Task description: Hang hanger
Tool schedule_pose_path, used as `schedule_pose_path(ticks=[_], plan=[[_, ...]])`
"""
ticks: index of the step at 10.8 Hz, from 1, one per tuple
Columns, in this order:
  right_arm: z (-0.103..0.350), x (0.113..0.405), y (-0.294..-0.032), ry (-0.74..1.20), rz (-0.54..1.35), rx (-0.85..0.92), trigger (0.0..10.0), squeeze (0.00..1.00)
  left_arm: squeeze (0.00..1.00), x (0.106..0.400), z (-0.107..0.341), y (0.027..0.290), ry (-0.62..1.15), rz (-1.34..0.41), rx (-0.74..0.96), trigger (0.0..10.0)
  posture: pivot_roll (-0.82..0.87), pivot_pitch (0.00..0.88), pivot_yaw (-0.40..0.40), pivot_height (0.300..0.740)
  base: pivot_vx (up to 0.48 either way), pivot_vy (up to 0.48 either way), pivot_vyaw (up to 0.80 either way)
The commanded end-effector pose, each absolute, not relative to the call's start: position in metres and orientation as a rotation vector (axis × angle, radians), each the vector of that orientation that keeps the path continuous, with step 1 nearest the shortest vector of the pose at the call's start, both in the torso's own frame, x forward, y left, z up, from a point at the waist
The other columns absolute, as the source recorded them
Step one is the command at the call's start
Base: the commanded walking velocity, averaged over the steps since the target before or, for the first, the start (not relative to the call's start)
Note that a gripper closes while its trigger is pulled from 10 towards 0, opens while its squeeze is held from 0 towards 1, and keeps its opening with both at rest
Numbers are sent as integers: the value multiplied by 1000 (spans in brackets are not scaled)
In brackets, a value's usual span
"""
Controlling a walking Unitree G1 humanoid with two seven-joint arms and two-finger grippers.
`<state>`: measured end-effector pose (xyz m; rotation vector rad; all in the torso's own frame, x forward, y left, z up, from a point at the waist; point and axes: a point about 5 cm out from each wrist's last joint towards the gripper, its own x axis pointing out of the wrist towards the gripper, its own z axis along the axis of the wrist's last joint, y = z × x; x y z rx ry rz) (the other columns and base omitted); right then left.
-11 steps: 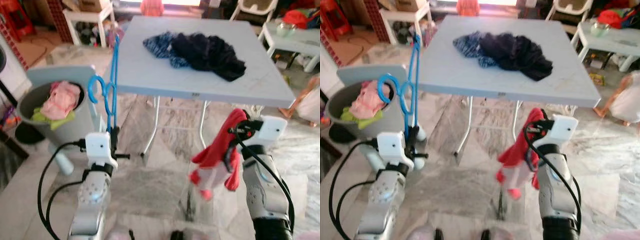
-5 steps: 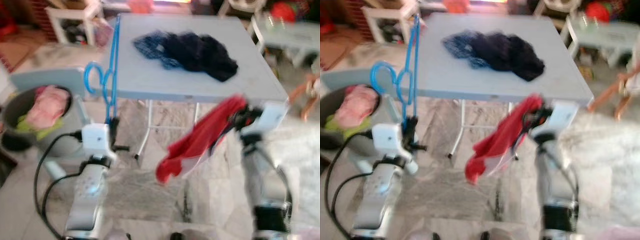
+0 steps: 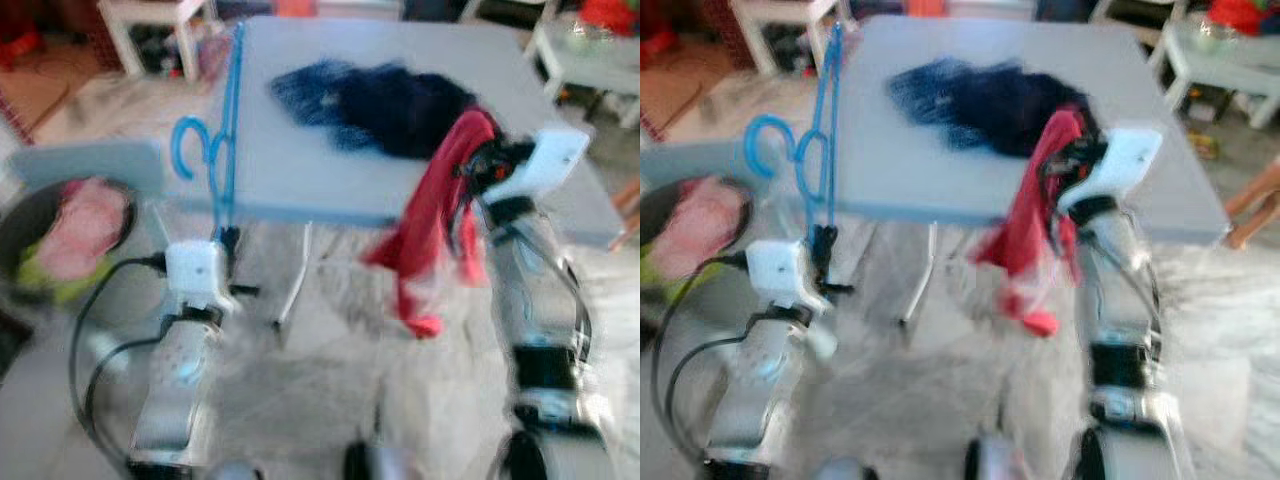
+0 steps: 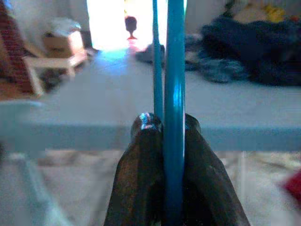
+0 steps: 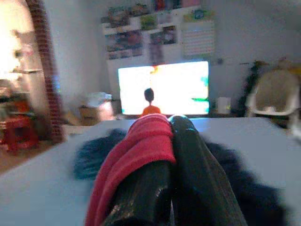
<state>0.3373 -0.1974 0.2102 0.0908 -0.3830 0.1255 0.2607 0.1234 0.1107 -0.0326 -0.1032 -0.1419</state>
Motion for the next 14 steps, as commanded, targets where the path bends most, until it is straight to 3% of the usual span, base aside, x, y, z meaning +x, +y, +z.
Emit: schedule_pose_path(ticks=[1, 6, 10, 14], plan=[[237, 343, -198, -478, 124, 111, 0, 0, 0, 262, 114, 126, -121, -144, -10, 10000, 43, 79, -17, 740, 442, 0, 0], [293, 345, -191, -652, 182, 124, 0, 0, 0, 264, 117, 126, -131, -145, 2, 10000, 51, 89, -8, 740, 439, 0, 0], [298, 346, -181, -659, 234, 148, 0, 0, 0, 265, 117, 129, -134, -116, 18, 10000, 60, 89, -12, 740, 429, 64, 0], [310, 355, -158, -691, 305, 155, 0, 0, 0, 266, 118, 126, -141, -113, 20, 10000, 67, 87, -28, 740, 383, 277, 725]])
